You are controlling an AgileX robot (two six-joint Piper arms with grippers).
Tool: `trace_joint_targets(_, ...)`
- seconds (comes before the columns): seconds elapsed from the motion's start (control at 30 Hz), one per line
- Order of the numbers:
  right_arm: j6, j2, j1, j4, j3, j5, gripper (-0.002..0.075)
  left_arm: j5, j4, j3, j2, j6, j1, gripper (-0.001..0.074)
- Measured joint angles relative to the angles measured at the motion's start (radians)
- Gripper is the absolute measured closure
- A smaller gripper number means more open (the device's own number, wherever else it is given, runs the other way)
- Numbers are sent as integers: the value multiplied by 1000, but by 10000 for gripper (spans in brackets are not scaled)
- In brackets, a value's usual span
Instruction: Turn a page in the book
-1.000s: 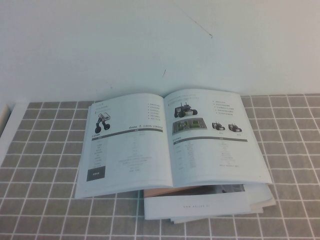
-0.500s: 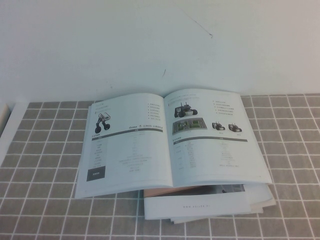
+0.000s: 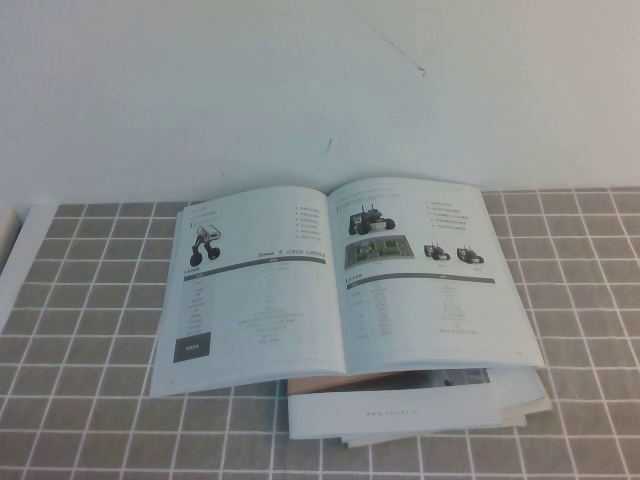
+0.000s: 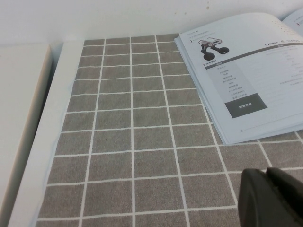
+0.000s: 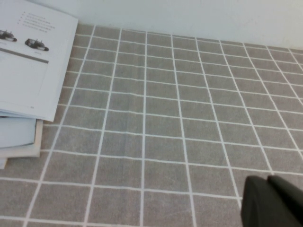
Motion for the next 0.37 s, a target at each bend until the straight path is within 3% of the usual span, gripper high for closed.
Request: trace_joint_targets(0.37,-12,0,0,22,1,-2,729,0,0,0,0,0,0,738)
